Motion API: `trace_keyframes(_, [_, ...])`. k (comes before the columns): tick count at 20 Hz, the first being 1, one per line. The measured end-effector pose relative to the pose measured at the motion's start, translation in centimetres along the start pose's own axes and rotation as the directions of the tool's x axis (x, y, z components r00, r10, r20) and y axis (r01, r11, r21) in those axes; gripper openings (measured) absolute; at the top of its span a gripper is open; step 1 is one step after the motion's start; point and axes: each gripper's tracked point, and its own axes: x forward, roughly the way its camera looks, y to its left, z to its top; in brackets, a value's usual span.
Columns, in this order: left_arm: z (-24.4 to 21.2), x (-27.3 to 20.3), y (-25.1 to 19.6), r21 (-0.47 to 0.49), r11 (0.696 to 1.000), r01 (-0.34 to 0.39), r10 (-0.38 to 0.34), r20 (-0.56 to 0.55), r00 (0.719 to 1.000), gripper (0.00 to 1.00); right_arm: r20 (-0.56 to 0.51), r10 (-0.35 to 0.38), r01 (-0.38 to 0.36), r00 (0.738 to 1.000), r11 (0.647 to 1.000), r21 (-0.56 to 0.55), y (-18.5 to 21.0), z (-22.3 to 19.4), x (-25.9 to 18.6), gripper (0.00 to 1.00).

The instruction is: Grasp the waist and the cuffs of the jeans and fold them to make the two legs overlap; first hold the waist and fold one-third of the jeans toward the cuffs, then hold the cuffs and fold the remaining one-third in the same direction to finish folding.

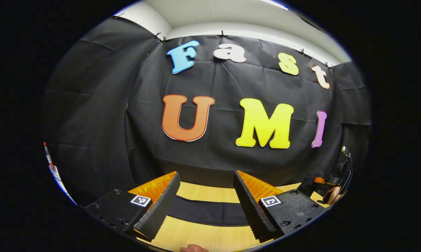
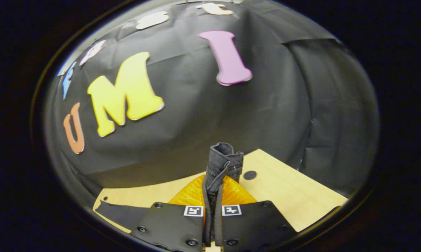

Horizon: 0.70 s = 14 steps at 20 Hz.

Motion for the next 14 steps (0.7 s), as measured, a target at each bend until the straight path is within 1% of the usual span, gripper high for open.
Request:
trace_keyframes(1, [0.0,-0.3,0.5,0.000,1.000,-0.008,0.008,-0.003,1.000,0.98,0.009,0.031,-0.030,0.999,0.999,-0.017,0.4,0.3,-0.9,0.00])
trace_keyframes(2, [0.0,-0.6,0.9,0.001,1.000,-0.016,0.016,-0.005,1.000,1.00,0.018,0.059,-0.059,0.998,0.998,-0.030,0.7,0.4,-1.9,0.00])
trace_keyframes(3, [0.0,-0.9,1.3,0.002,1.000,-0.025,0.025,-0.004,1.000,0.98,0.024,0.085,-0.084,0.996,0.995,-0.046,1.0,0.6,-2.9,0.05])
trace_keyframes(4, [0.1,-1.2,1.8,0.004,0.999,-0.035,0.035,-0.004,0.999,0.98,0.027,0.108,-0.106,0.994,0.992,-0.065,1.3,0.8,-3.9,0.00])
trace_keyframes(5, [0.1,-1.5,2.2,0.006,0.999,-0.043,0.043,-0.004,0.999,0.98,0.026,0.133,-0.130,0.991,0.988,-0.084,1.4,1.0,-4.1,0.05])
trace_keyframes(6, [0.1,-1.7,2.6,0.007,0.999,-0.053,0.053,-0.006,0.999,0.98,0.025,0.157,-0.153,0.987,0.982,-0.106,1.5,1.3,-4.7,0.00])
trace_keyframes(7, [0.0,-2.2,3.1,0.009,0.998,-0.063,0.063,-0.008,0.998,0.98,0.022,0.179,-0.175,0.984,0.977,-0.125,1.5,1.4,-5.7,0.00])
trace_keyframes(8, [-0.2,-2.5,3.5,0.011,0.997,-0.073,0.073,-0.013,0.997,0.98,0.023,0.196,-0.190,0.980,0.971,-0.146,1.7,1.2,-6.9,0.05])
trace_keyframes(9, [-0.5,-2.7,4.1,0.009,0.996,-0.084,0.084,-0.020,0.996,1.00,0.017,0.213,-0.207,0.977,0.964,-0.169,2.5,0.4,-7.6,0.05])
trace_keyframes(11, [-1.2,-3.4,5.1,-0.002,0.994,-0.108,0.108,-0.042,0.993,1.00,-0.007,0.246,-0.242,0.969,0.950,-0.199,4.7,-1.2,-7.4,0.05])
trace_keyframes(12, [-1.4,-3.9,5.7,-0.010,0.993,-0.121,0.120,-0.050,0.992,0.98,-0.028,0.262,-0.262,0.965,0.942,-0.211,5.5,-2.4,-7.0,0.04])
trace_keyframes(14, [-1.4,-4.5,6.7,-0.019,0.989,-0.149,0.148,-0.052,0.988,0.98,-0.083,0.289,-0.300,0.954,0.925,-0.232,7.2,-5.0,-7.2,0.05])
